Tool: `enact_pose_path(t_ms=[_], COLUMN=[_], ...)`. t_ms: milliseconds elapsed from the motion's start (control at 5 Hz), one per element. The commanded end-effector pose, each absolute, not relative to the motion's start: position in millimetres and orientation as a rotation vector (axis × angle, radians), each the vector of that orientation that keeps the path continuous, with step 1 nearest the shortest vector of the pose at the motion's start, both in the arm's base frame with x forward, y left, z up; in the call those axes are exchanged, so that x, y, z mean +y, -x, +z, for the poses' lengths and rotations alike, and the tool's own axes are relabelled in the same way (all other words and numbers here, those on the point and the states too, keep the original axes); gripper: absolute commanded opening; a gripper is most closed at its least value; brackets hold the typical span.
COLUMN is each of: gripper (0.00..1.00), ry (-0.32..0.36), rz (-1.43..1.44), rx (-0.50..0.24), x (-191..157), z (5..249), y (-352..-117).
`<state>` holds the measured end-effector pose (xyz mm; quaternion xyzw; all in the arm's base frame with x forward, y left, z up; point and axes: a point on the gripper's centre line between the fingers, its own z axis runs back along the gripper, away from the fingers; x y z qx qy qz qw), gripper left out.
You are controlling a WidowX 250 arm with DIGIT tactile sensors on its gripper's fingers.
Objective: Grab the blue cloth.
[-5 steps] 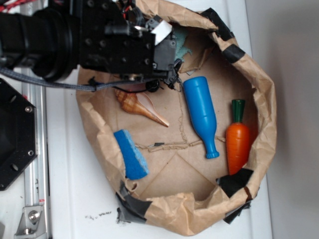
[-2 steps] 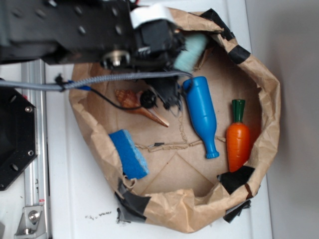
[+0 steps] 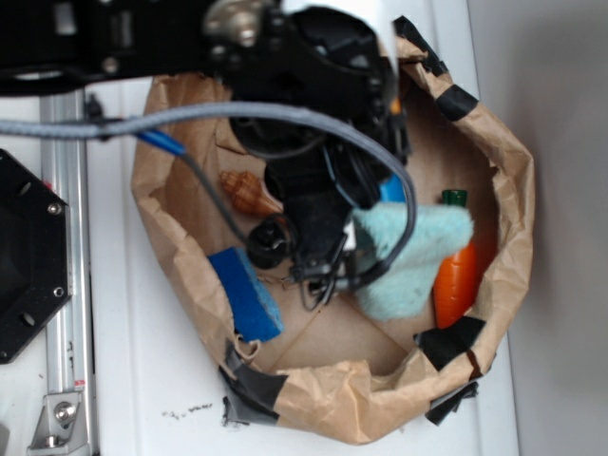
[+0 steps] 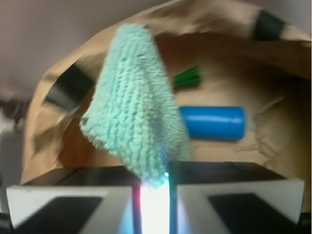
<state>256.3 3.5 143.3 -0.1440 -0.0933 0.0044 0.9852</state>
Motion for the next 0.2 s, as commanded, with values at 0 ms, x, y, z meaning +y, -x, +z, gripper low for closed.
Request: enact_pose_path(t_ms=[0], gripper=[0.00], ry=[0.113], rz=[0.025], rx=[-0.189], x=[19.3], z=[157.5], y=[-243.1])
